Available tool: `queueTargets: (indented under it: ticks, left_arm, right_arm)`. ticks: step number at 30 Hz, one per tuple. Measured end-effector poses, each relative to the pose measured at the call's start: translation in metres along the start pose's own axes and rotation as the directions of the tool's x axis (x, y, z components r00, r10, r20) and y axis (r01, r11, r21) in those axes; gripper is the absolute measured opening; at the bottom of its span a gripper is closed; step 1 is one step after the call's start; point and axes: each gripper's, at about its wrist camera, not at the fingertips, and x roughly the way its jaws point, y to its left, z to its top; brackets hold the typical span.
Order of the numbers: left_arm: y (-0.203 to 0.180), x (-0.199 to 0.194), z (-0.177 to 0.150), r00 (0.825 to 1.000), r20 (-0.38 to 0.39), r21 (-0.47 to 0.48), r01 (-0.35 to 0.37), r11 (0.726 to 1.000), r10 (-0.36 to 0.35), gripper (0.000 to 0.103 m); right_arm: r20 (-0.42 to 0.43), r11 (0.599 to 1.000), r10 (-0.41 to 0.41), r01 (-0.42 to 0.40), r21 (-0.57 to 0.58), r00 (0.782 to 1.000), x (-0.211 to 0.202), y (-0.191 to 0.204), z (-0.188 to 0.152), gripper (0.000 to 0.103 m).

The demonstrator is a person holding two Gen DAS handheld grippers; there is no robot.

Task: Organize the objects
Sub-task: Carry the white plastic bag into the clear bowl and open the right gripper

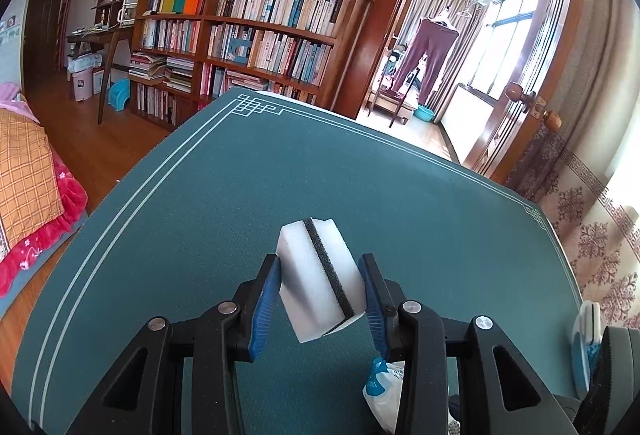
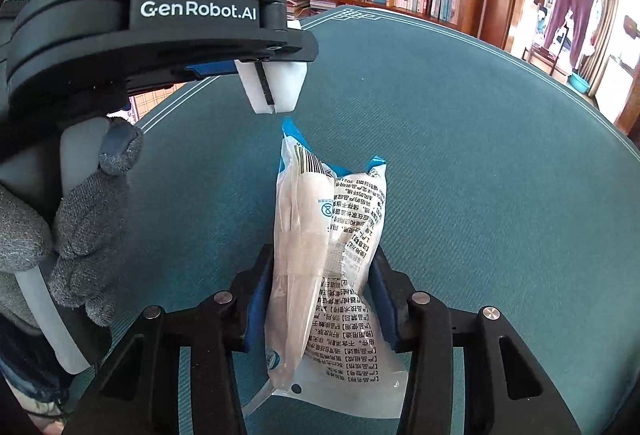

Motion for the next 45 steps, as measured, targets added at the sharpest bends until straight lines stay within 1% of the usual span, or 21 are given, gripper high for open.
queueTargets:
  ticks: [9, 16, 22, 37, 45]
  left_arm:
    - [-0.010, -0.004, -0.002, 1.000, 0.010, 0.030, 0.010, 1.000, -0.010, 0.042]
    - [-0.020, -0.007, -0.006, 1.000, 0.018, 0.059, 0.015, 0.998, -0.016, 0.042]
    - [-0.030, -0.007, -0.011, 1.000, 0.014, 0.098, 0.024, 0.995, -0.025, 0.042]
    - [-0.062, -0.013, -0.027, 0.998, 0.006, 0.202, 0.059, 0.978, -0.062, 0.042]
    - [-0.080, -0.018, -0.043, 0.996, -0.003, 0.257, 0.085, 0.963, -0.087, 0.042]
  right_arm:
    - [0.001, 0.998, -0.032, 0.032, 0.049, 0.999, -0.016, 0.000, -0.020, 0.045]
    - [0.002, 0.992, -0.052, 0.051, 0.119, 0.999, -0.034, -0.010, -0.039, 0.045]
    - [0.031, 0.982, -0.060, 0.053, 0.181, 0.998, -0.055, -0.021, -0.050, 0.045]
    - [0.056, 0.954, -0.100, 0.080, 0.289, 0.993, -0.088, -0.043, -0.079, 0.045]
    - [0.077, 0.934, -0.129, 0.095, 0.346, 0.989, -0.109, -0.058, -0.091, 0.045]
